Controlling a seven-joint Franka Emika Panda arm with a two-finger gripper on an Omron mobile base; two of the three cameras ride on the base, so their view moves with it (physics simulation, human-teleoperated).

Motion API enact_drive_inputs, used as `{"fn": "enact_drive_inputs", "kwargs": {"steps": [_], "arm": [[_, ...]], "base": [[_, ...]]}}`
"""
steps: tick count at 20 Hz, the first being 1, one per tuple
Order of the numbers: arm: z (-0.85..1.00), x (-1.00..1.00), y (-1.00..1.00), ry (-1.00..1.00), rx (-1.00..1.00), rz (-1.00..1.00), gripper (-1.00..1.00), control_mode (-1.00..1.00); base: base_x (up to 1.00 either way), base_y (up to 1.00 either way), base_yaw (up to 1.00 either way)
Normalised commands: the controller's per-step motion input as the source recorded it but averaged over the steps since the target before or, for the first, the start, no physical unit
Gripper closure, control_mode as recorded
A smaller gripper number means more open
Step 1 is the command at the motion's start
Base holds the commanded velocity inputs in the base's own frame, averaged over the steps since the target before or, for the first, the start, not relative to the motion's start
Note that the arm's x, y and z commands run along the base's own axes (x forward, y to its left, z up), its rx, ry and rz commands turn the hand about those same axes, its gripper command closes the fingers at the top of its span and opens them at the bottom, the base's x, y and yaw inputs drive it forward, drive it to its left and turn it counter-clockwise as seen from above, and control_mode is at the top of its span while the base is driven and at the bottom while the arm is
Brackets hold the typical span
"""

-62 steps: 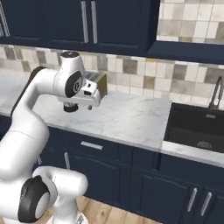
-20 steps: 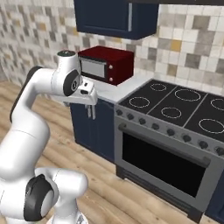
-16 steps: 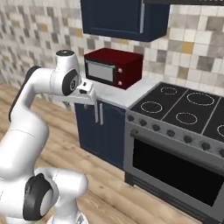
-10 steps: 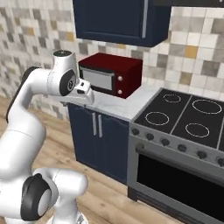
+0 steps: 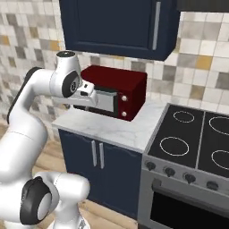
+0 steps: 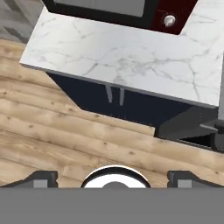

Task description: Navigate to the toaster oven.

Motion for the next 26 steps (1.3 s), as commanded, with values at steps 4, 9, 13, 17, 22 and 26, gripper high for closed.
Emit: {"fn": "enact_drive_inputs", "kwargs": {"steps": [4,9,13,17,22,26], "arm": [[0.0,0.0,0.0,0.0,0.0,0.0,-1.0,1.0],[0.0,0.0,0.0,0.0,0.0,0.0,-1.0,1.0],[0.0,0.0,0.0,0.0,0.0,0.0,-1.0,1.0],[0.0,0.0,0.0,0.0,0.0,0.0,-1.0,1.0],[0.0,0.0,0.0,0.0,0.0,0.0,-1.0,1.0],[0.0,0.0,0.0,0.0,0.0,0.0,-1.0,1.0]], "base": [[1.0,0.22,-0.08],[0.84,0.03,-0.05],[0.73,0.12,-0.12],[0.77,0.41,-0.26],[0.72,0.73,-0.21],[0.79,0.65,-0.04]]}}
